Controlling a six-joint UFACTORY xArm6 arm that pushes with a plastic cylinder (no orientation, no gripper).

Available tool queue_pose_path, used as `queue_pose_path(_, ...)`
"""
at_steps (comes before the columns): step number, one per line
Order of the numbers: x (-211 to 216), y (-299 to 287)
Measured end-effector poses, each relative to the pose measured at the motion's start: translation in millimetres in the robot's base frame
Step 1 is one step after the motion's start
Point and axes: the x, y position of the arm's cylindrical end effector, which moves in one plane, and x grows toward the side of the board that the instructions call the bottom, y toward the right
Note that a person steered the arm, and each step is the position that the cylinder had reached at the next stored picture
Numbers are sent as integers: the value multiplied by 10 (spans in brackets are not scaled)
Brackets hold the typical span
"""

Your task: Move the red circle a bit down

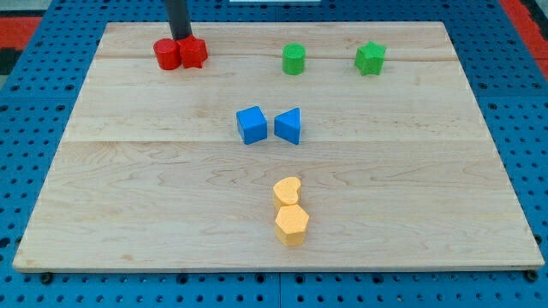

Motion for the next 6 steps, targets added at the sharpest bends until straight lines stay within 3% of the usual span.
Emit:
queue_pose_path(2, 80, 767)
queue_pose_path(5, 43, -485)
queue_pose_path(6, 85, -386)
